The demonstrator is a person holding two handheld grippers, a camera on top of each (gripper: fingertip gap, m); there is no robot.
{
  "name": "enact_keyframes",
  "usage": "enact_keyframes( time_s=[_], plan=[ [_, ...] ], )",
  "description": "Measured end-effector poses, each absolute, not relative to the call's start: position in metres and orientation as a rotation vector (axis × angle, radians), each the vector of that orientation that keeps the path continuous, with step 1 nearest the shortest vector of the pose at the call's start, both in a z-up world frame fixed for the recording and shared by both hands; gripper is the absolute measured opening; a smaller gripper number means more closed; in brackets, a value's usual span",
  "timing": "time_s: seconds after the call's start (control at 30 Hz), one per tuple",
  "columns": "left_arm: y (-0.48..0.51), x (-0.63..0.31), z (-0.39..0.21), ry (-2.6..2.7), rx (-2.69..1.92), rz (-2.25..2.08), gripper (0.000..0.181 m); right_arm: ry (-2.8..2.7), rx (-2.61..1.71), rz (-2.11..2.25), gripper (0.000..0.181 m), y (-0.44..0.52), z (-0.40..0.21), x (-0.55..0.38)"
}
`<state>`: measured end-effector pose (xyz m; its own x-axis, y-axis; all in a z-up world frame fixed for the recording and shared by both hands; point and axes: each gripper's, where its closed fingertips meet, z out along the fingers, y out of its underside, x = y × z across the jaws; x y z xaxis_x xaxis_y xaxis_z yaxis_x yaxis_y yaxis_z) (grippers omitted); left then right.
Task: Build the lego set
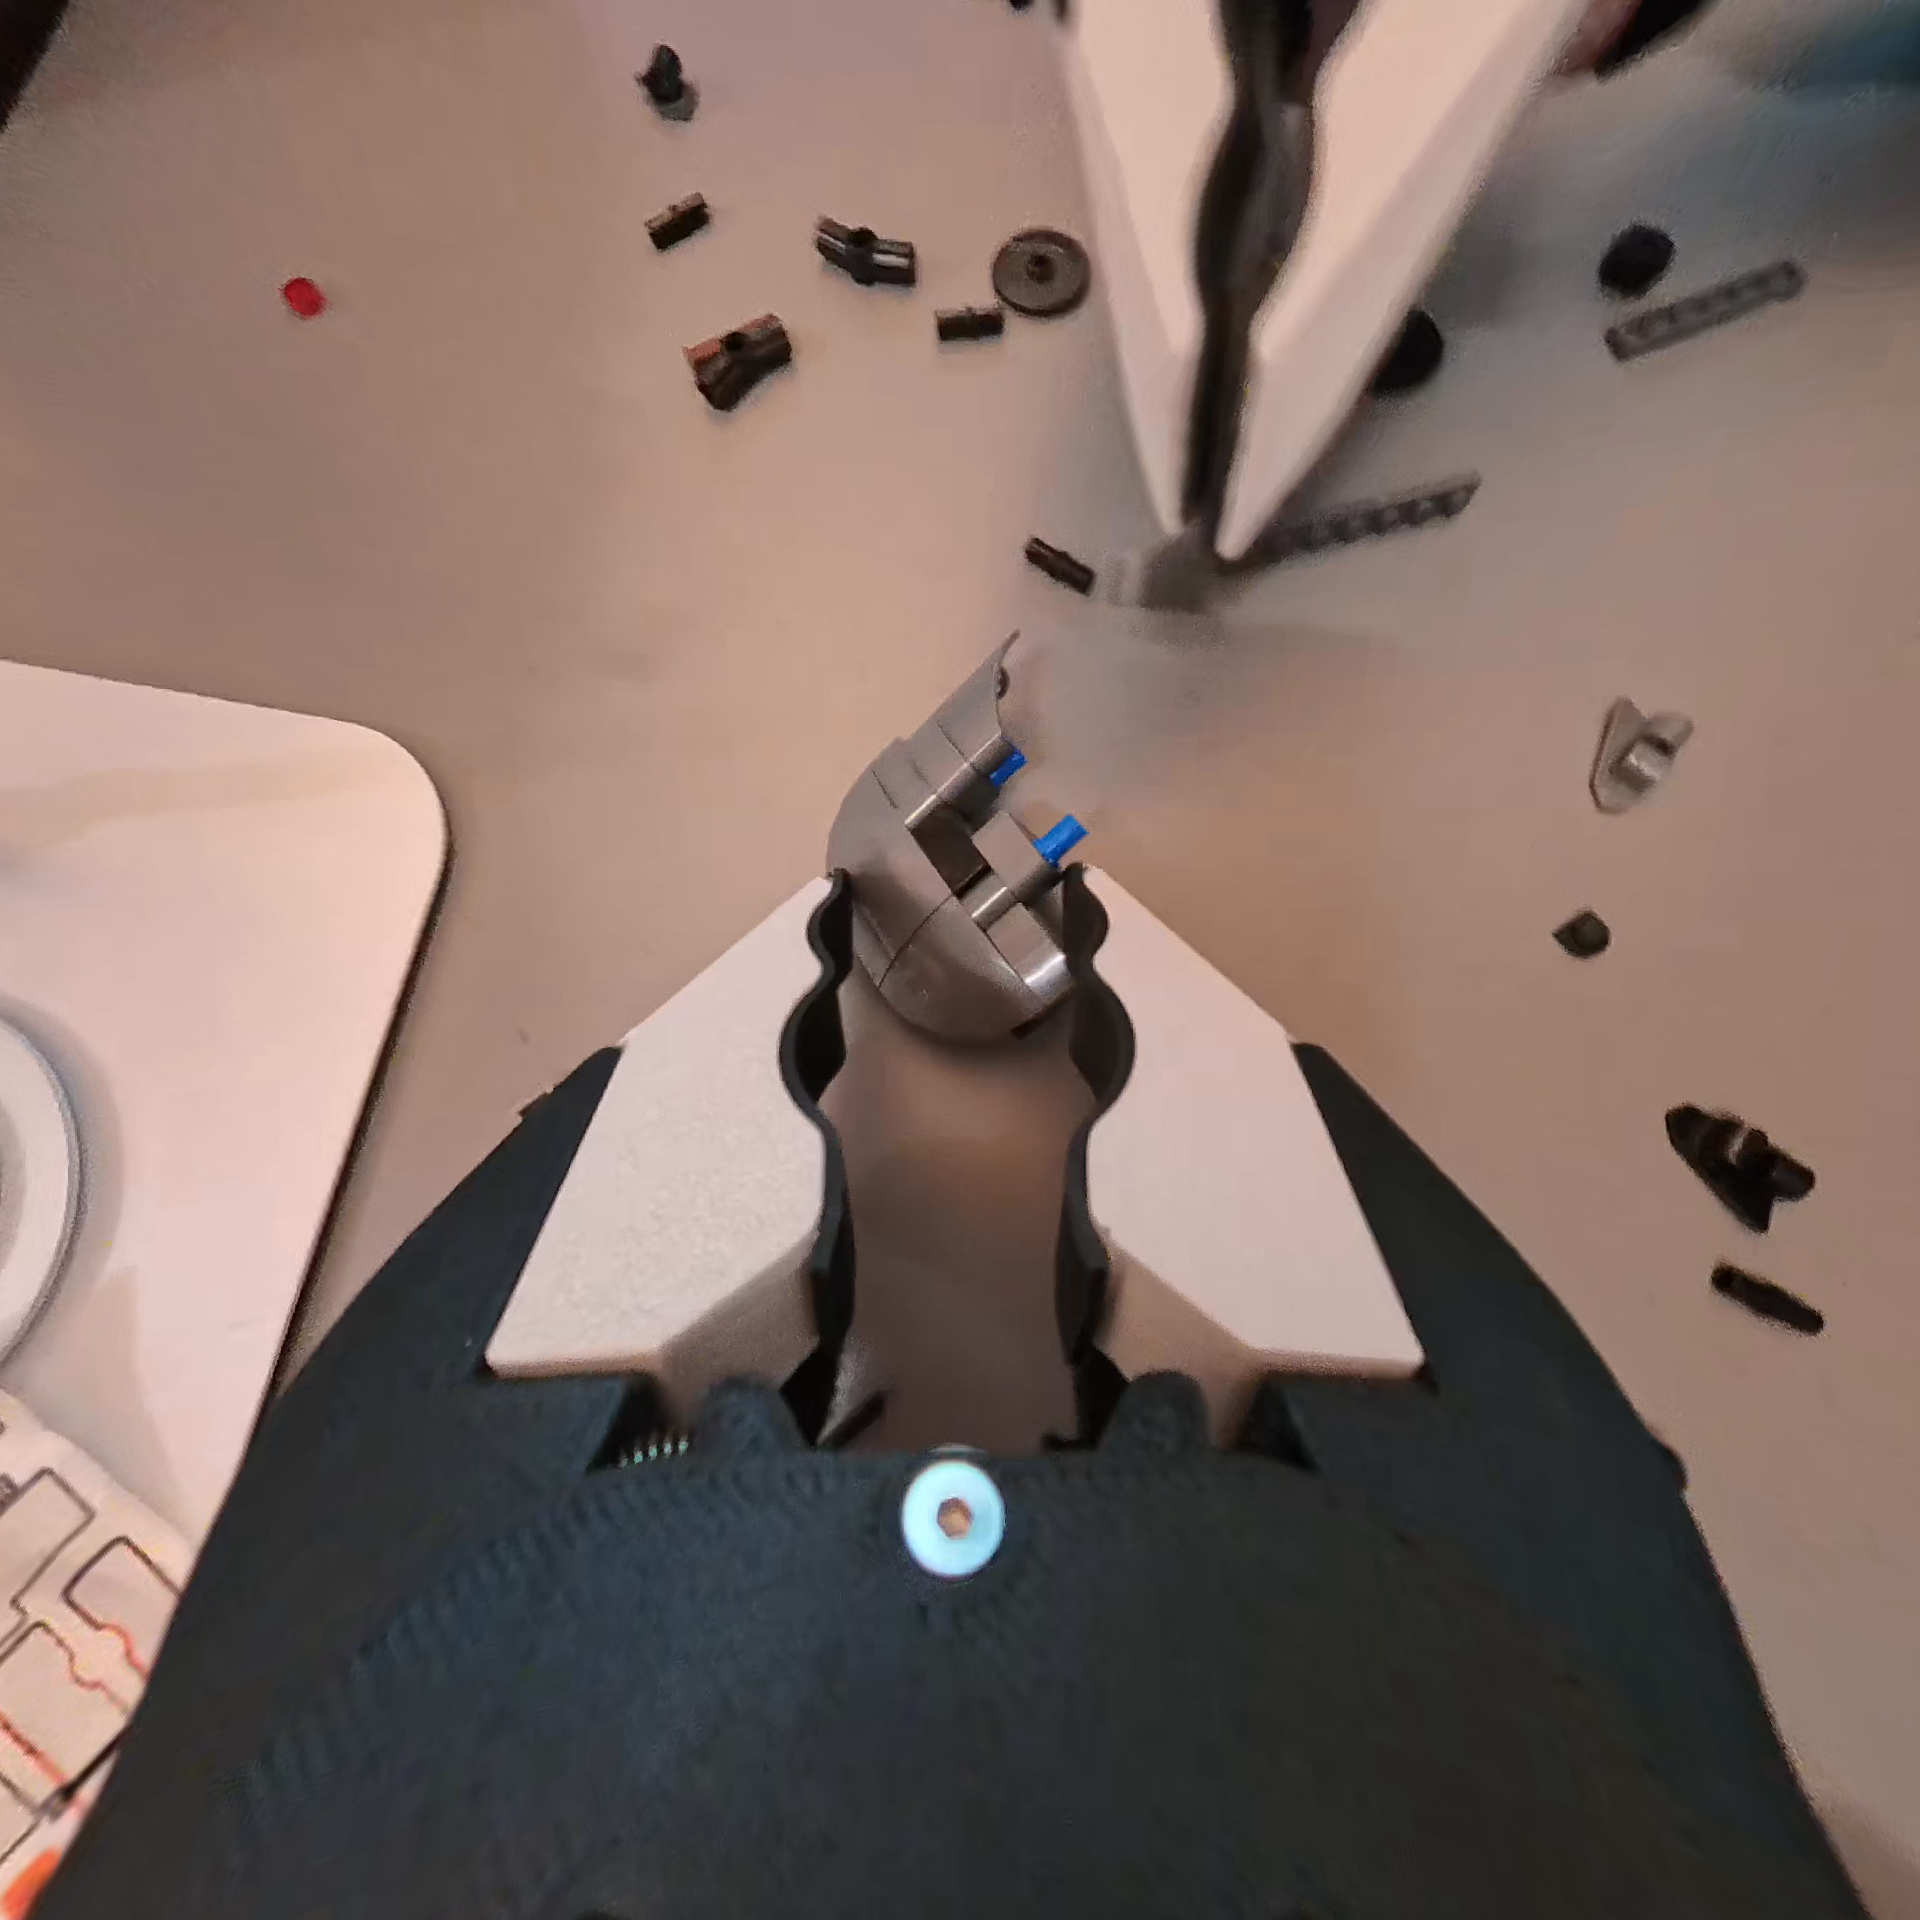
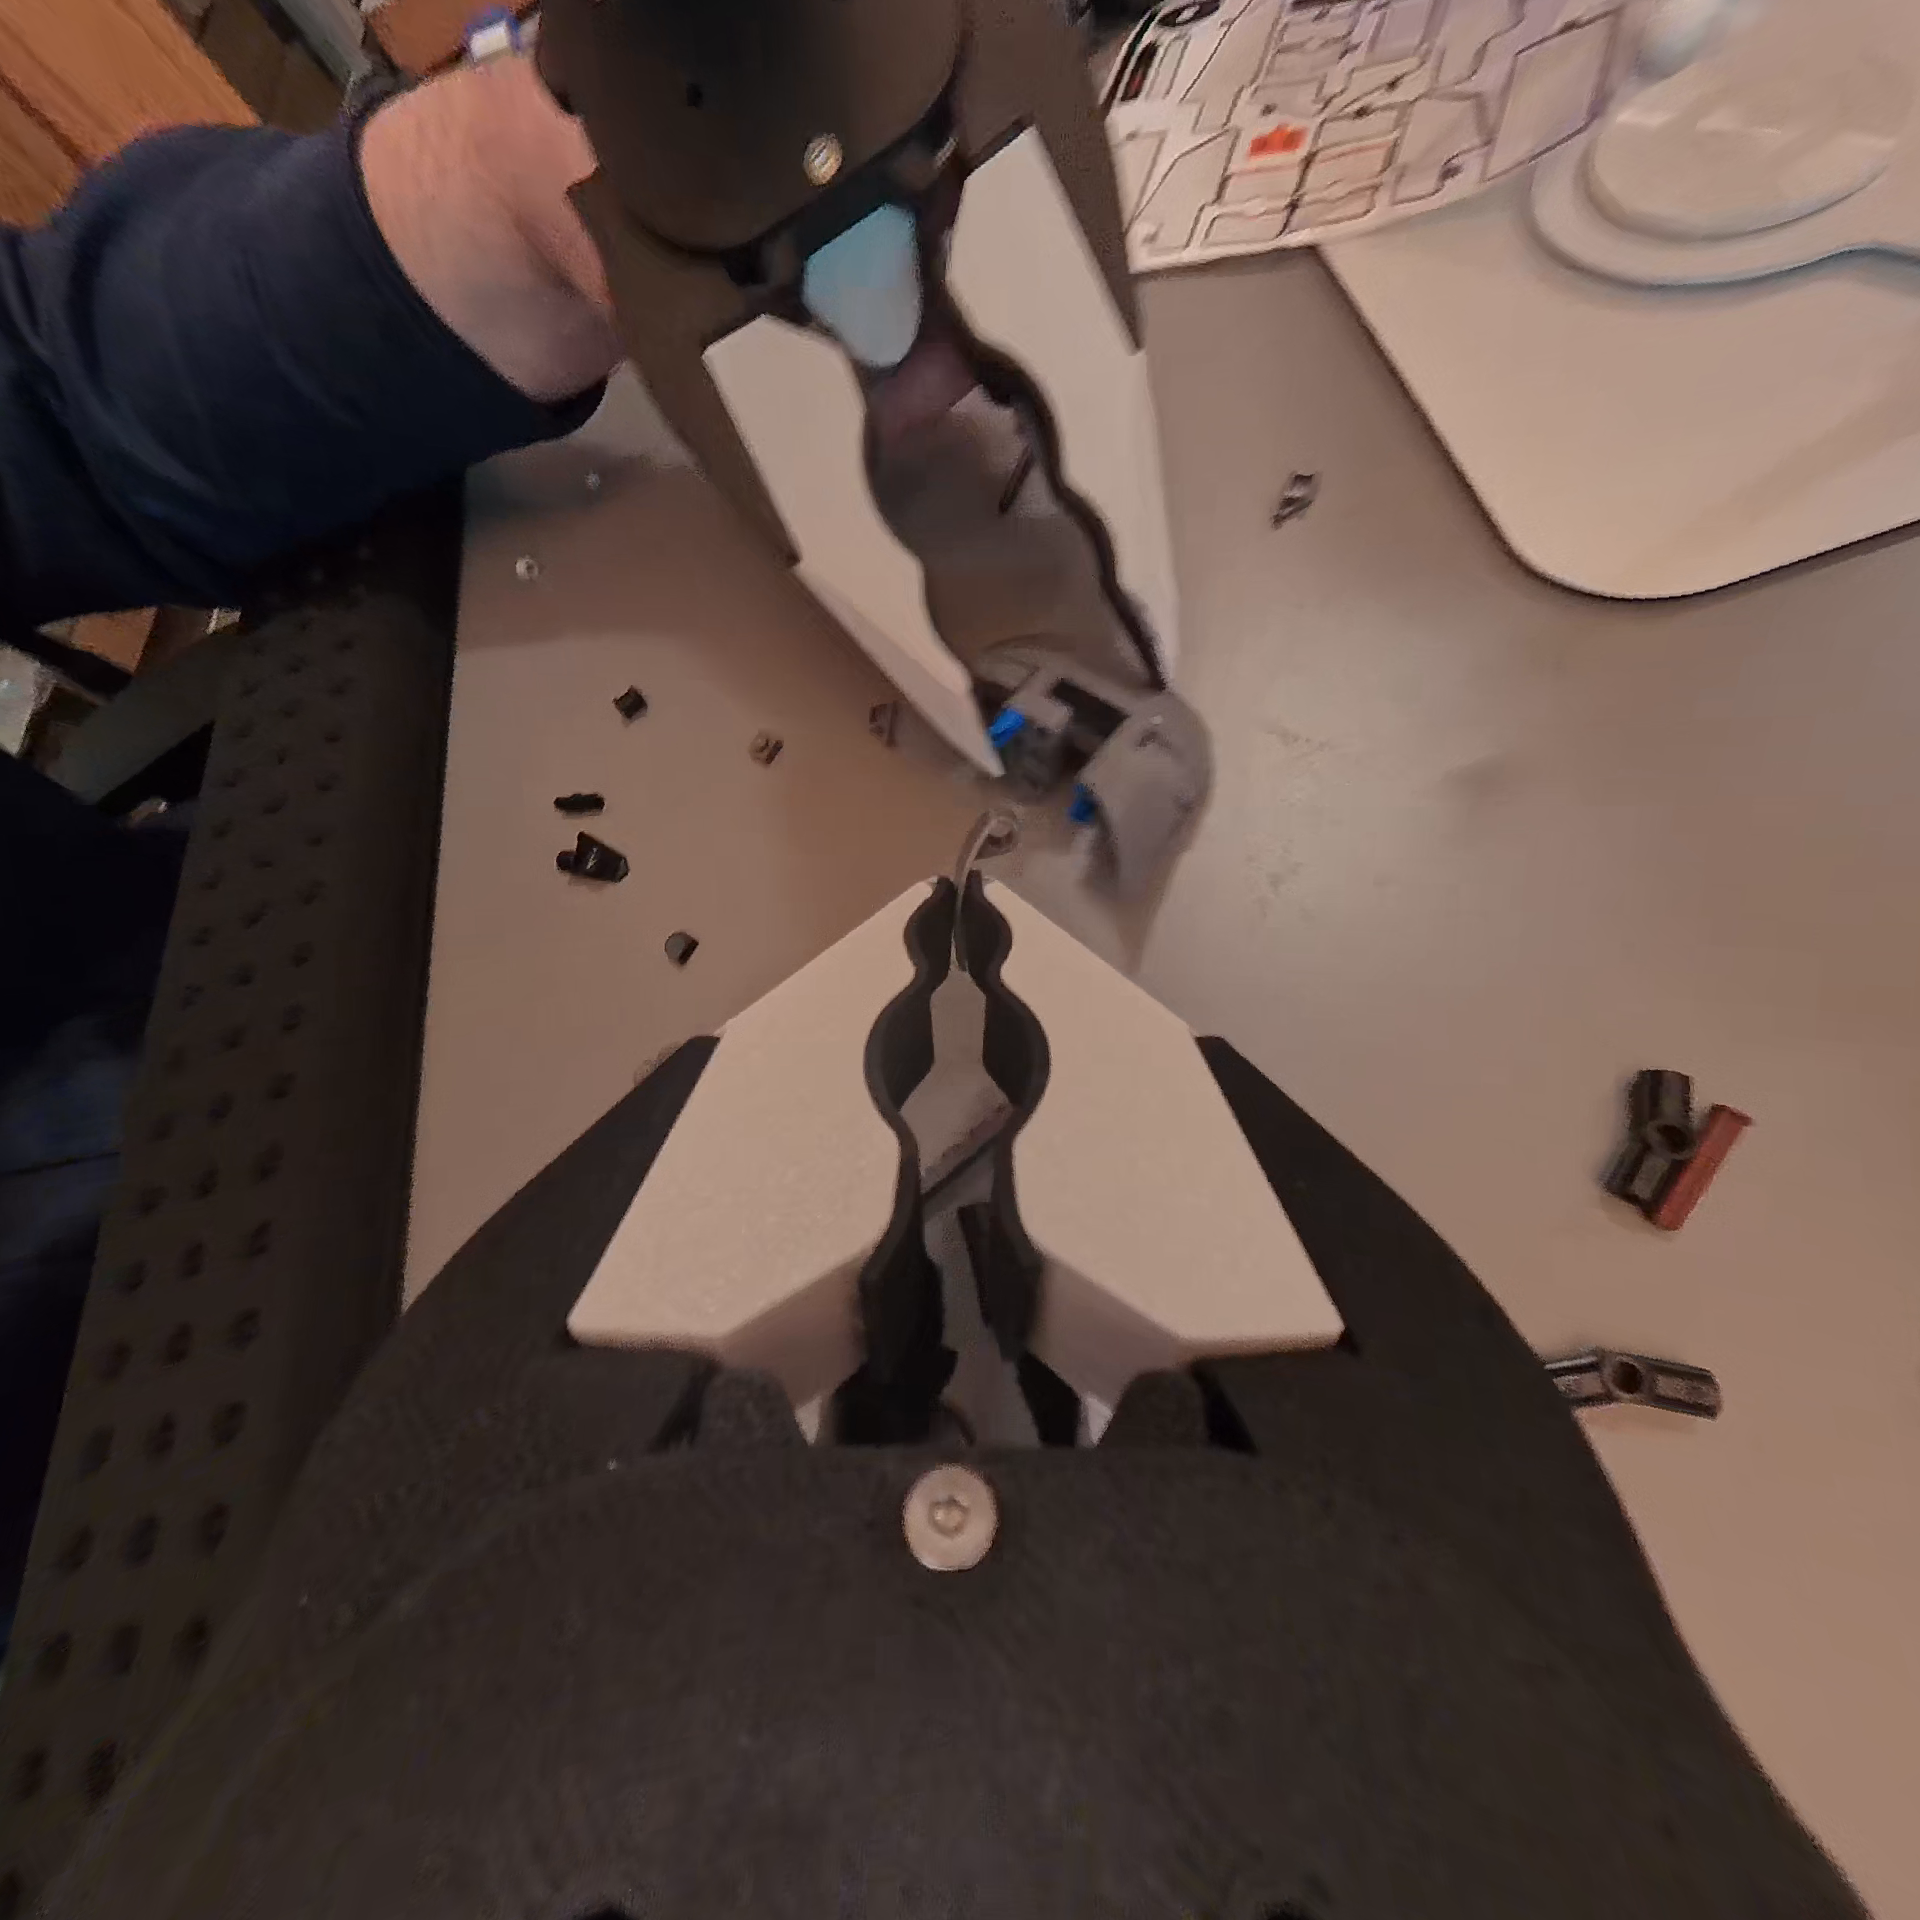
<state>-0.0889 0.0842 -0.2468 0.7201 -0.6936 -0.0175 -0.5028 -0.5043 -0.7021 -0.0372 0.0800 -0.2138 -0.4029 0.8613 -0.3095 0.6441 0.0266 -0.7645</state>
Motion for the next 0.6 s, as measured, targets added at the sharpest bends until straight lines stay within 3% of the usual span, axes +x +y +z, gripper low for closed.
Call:
enact_keyframes(
  time_s=[0.27,0.6],
  plan=[
    [0.094,-0.078,-0.240,0.823,-2.186,-0.397,0.033,-2.313,-1.508,1.110,0.000,0.059,-0.245,-0.025],
    [0.096,-0.069,-0.236,0.809,-2.158,-0.438,0.030,-2.290,-1.499,1.098,0.000,0.060,-0.242,-0.029]
  ],
)
